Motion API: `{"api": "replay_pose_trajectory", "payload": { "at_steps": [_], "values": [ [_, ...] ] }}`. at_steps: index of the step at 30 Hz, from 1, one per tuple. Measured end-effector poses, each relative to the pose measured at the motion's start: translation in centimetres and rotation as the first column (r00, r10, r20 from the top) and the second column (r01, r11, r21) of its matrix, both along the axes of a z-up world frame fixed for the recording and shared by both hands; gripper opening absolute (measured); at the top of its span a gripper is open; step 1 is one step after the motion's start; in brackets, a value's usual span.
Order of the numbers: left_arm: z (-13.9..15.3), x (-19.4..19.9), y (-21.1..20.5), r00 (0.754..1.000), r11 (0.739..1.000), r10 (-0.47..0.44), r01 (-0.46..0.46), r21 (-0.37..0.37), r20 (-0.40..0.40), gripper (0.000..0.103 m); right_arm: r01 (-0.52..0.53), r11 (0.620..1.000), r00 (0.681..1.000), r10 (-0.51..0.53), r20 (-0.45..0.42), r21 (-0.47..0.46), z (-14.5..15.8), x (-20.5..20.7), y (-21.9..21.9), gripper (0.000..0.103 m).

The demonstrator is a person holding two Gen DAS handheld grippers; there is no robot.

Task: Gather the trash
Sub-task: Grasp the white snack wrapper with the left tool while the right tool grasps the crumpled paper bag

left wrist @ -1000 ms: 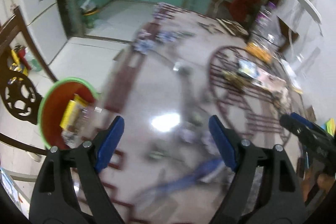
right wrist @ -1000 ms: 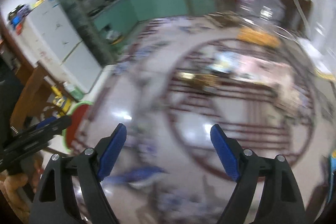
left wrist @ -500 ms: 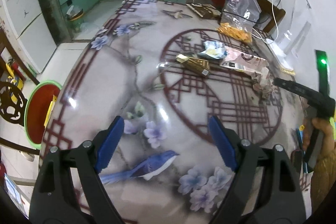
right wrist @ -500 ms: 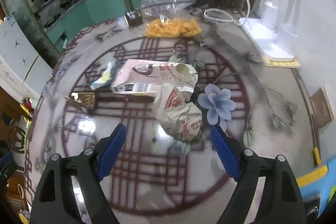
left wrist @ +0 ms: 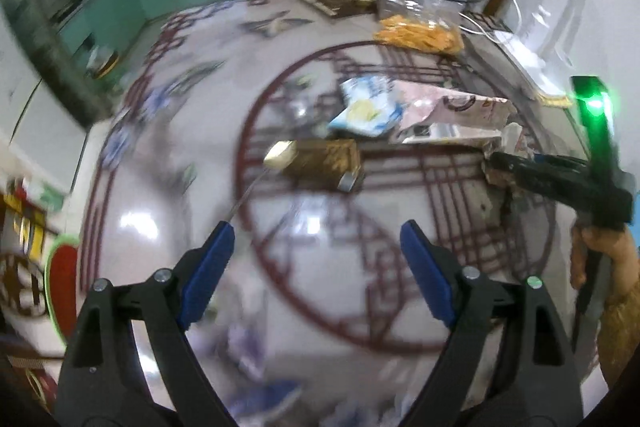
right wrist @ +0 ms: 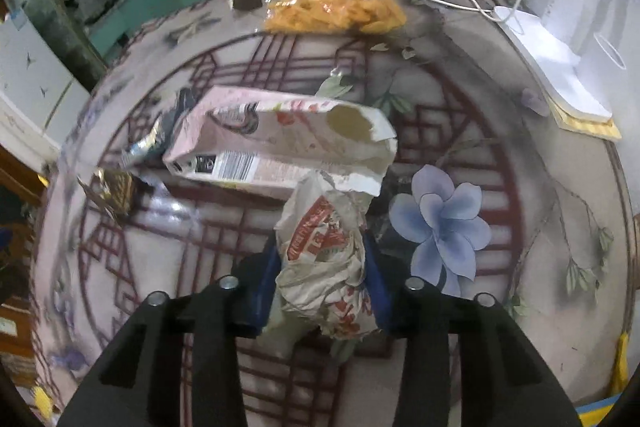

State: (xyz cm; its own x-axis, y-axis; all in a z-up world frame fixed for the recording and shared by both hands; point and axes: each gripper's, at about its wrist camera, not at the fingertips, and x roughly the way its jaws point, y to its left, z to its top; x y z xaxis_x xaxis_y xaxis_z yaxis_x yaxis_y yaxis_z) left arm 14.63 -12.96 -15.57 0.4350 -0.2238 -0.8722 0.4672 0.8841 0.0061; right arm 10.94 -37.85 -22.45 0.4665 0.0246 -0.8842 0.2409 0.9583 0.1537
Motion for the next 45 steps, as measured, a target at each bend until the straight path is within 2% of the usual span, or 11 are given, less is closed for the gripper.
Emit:
{"api": "replay_pose_trajectory", "payload": {
  "at_steps": [9,13,15,17,18,27,28,31,39,42,45],
  "values": [
    [-5.4,6.3,-7.8,0.988,0.981,-0.152,0.146,0.128,0.034,0.082,0.071,0.992,0.996,-0.077,0.049,0.102,1.4,-1.6,-2.1,0.039],
    [-6.8,7.6,-8.9,0.986,0.978,-0.166,0.162,0.133,0.024,0.06,0.095,0.988,0.994,-0.101,0.04,0.123,0.9,-1.6,-2.8,0.04],
    [-7.4,8.0,-9.3,0.984,0.976,-0.176,0.174,0.134,0.006,0.039,0.098,0.987,0.994,-0.103,0.039,0.126,0.8,-1.5,-2.7,0.04],
    [-7.8,8.4,-9.3,0.984,0.976,-0.175,0.176,0.125,-0.019,0.006,0.093,0.988,0.994,-0.099,0.042,0.127,0.8,-1.3,-2.5,0.04],
    [-7.9,8.4,-9.3,0.985,0.978,-0.172,0.173,0.119,-0.025,0.002,0.09,0.988,0.994,-0.096,0.044,0.127,0.9,-1.3,-2.4,0.04],
    [-5.1,7.4,-8.1,0.986,0.985,-0.163,0.162,0.064,0.016,0.0,0.059,0.991,0.994,-0.069,0.083,0.119,2.7,-1.9,-0.7,0.041],
    [-5.0,7.4,-8.1,0.986,0.984,-0.169,0.168,0.06,0.013,0.011,0.058,0.991,0.994,-0.068,0.085,0.12,2.8,-2.1,-0.5,0.041],
    [-4.6,7.4,-8.1,0.984,0.985,-0.173,0.172,0.027,0.039,0.065,0.061,0.991,0.994,-0.071,0.086,0.121,3.0,-2.6,-0.4,0.042],
    [-6.3,9.5,-11.3,0.974,0.974,-0.226,0.226,0.009,0.005,0.063,0.101,0.984,0.992,-0.111,0.064,0.144,1.7,-2.6,-1.6,0.042],
    [-6.9,10.5,-11.7,0.976,0.975,-0.217,0.215,-0.047,-0.021,0.045,0.11,0.983,0.992,-0.119,0.052,0.149,1.1,-2.4,-2.0,0.042],
    [-6.9,11.2,-12.2,0.977,0.976,-0.211,0.208,-0.06,-0.037,0.007,0.115,0.981,0.991,-0.124,0.045,0.156,0.6,-2.1,-2.2,0.042]
  ]
}}
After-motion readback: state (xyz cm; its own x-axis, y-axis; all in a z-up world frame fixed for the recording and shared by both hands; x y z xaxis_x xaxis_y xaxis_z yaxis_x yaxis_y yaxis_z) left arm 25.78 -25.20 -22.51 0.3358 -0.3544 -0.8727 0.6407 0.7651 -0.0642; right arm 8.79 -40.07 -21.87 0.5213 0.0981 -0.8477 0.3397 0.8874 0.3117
